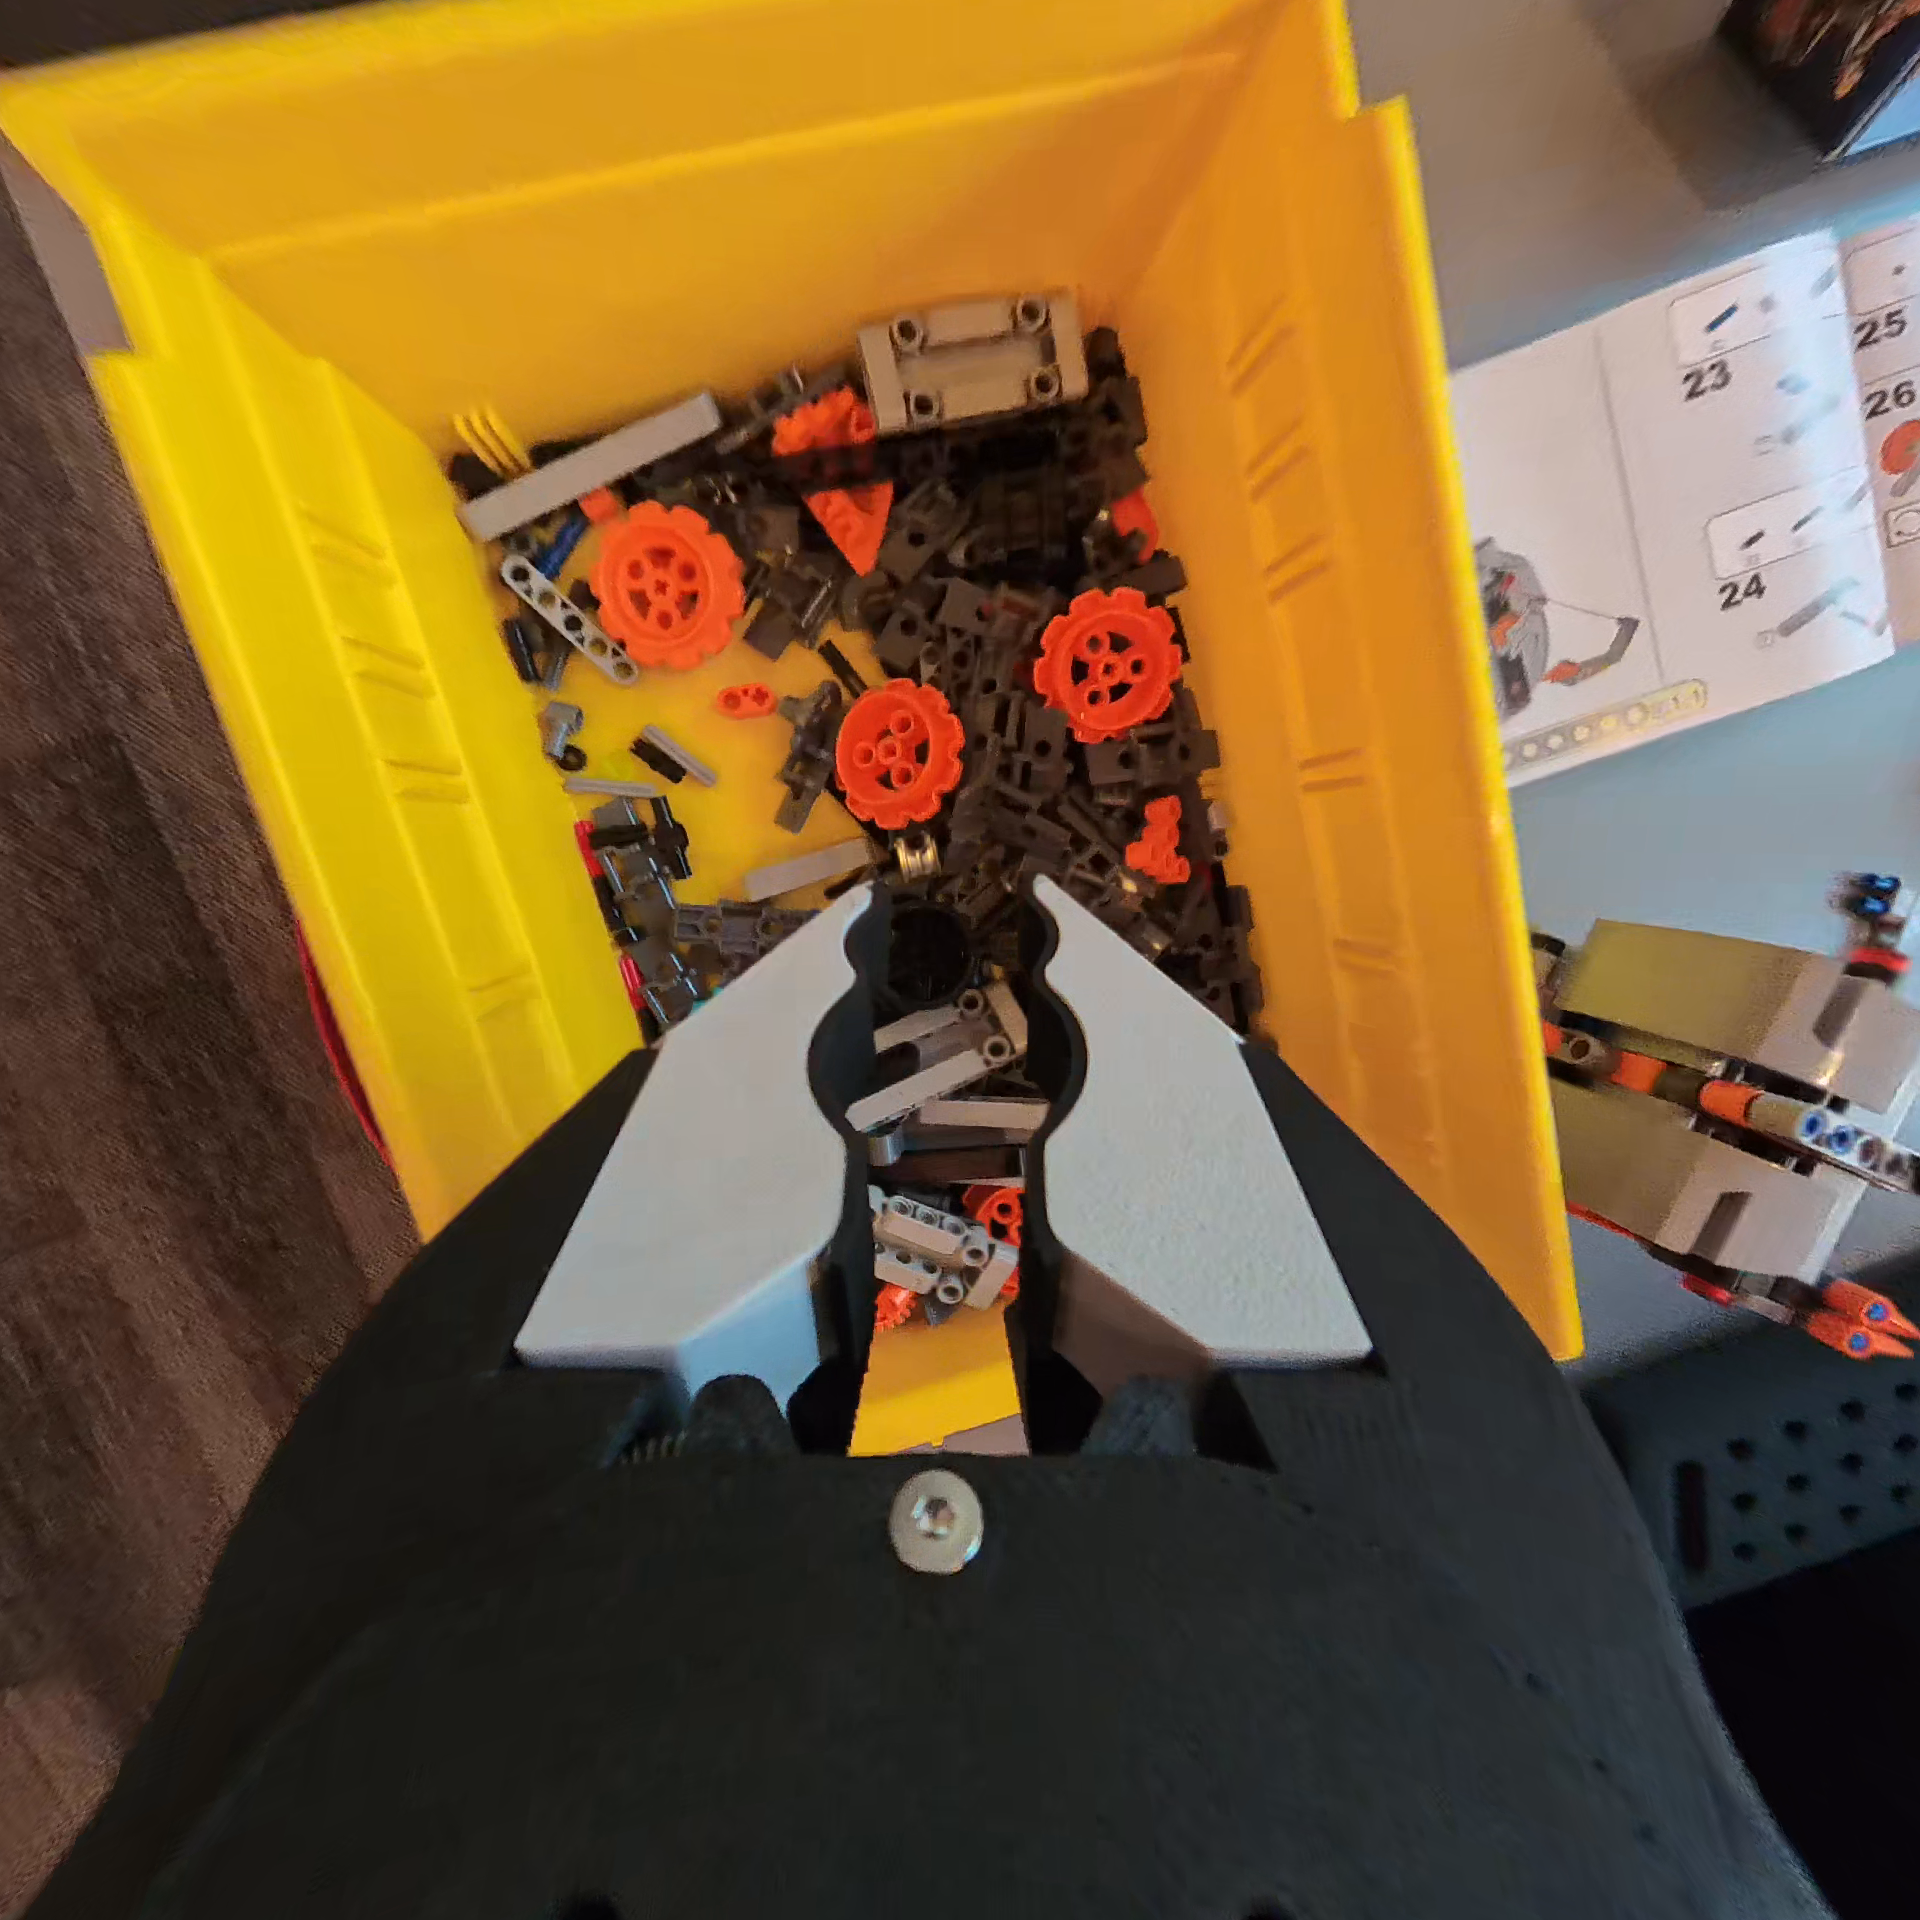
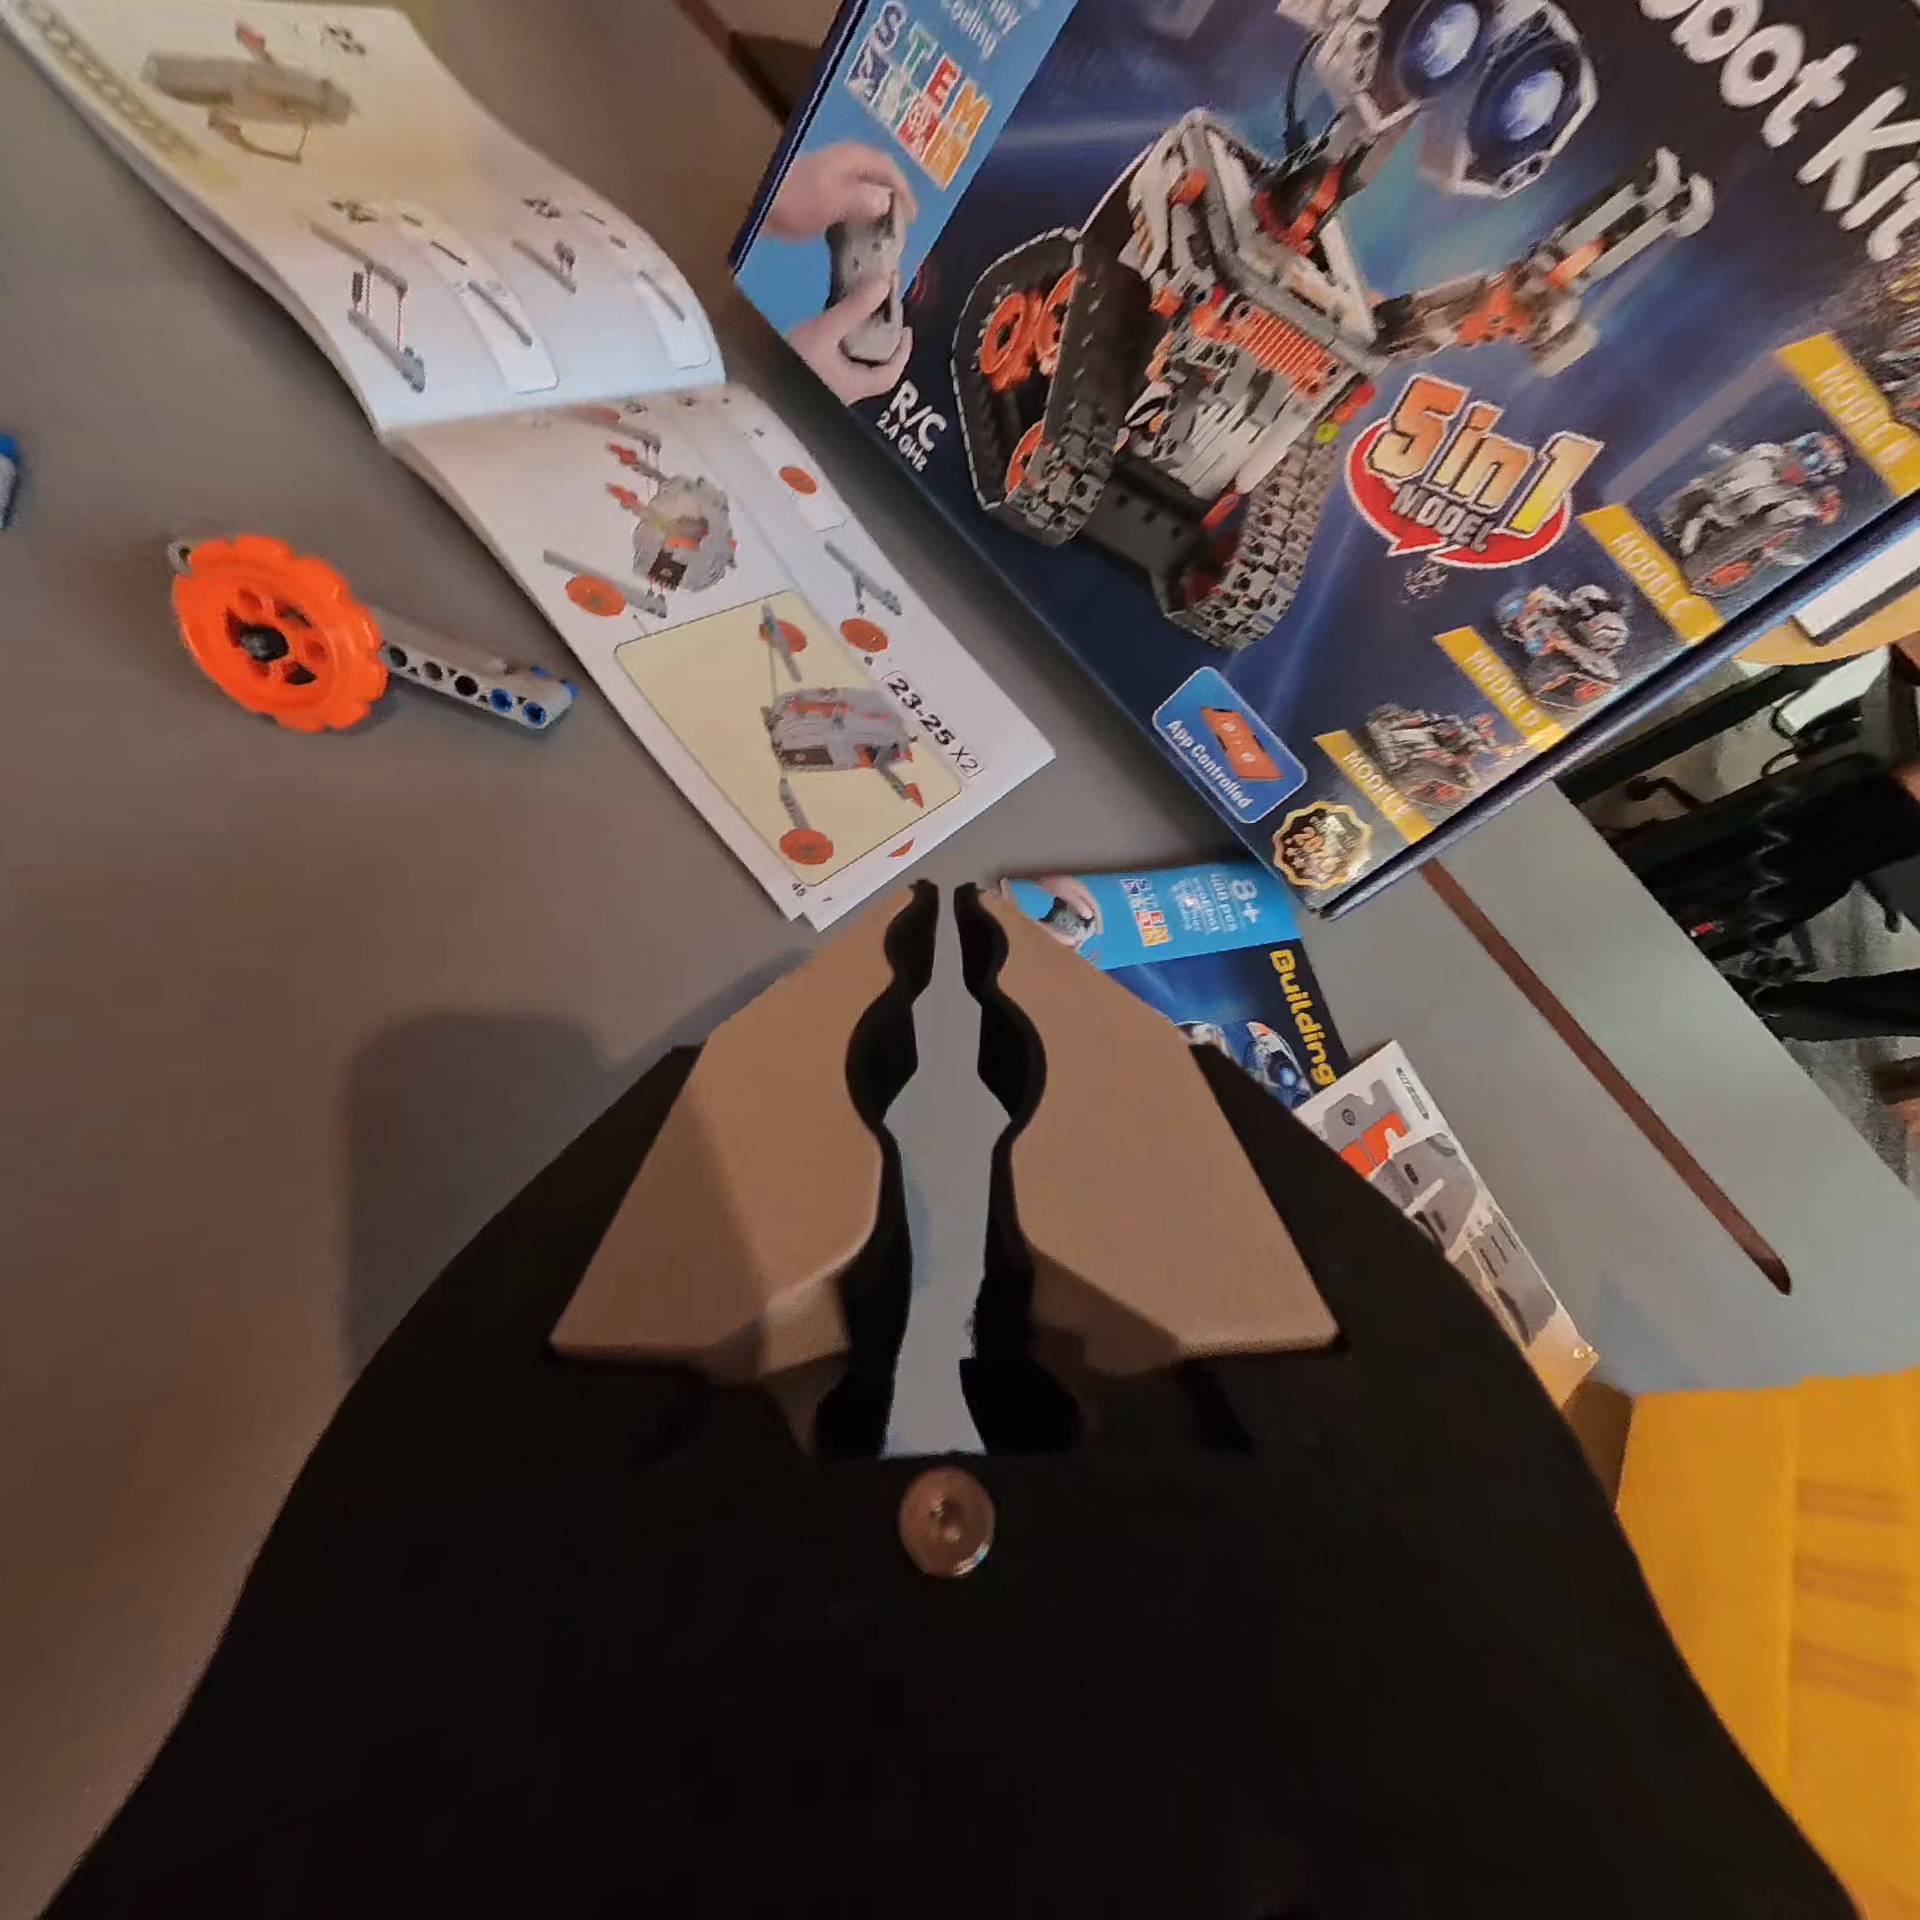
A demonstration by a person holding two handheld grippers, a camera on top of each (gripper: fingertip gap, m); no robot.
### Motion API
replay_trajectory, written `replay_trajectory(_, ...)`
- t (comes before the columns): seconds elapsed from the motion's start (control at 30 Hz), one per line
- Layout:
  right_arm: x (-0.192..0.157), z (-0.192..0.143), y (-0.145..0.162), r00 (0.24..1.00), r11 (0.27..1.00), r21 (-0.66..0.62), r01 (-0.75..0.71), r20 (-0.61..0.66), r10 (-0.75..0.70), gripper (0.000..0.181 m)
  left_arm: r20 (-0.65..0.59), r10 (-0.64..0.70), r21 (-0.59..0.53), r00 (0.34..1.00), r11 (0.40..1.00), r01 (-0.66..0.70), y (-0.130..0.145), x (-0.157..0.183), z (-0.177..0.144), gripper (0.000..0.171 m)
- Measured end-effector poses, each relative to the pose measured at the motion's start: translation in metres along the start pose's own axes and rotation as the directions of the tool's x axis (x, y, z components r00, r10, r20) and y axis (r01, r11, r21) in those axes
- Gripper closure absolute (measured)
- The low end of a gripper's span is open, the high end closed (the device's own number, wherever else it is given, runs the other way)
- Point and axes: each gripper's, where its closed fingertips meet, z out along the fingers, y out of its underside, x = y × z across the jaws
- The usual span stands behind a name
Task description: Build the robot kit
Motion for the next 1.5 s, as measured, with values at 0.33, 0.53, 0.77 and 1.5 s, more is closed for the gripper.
replay_trajectory(0.33, -0.005, 0.011, 0.018, 0.998, 0.996, -0.076, 0.055, 0.018, -0.054, 0.179, 0.019, -0.029, -0.334, 0.999, 0.942, 0.034, 0.066, -0.003, 0.011, 0.143)
replay_trajectory(0.53, -0.006, 0.01, 0.018, 0.997, 0.994, -0.078, 0.081, 0.014, -0.08, 0.18, 0.071, -0.129, -0.382, 0.989, 0.912, 0.146, 0.081, -0.01, 0.004, 0.144)
replay_trajectory(0.77, 0.001, 0.002, 0.003, 0.983, 0.985, -0.02, 0.174, -0.059, -0.174, 0.181, 0.071, -0.046, -0.231, 0.996, 0.971, 0.061, 0.055, -0.006, -0.016, 0.148)
replay_trajectory(1.5, 0.011, 0.003, -0.001, 0.975, 0.981, 0.03, 0.189, -0.122, -0.184, 0.181, 0.073, 0.019, 0.173, 0.997, 0.984, -0.031, -0.057, -0.05, 0.065, 0.141)
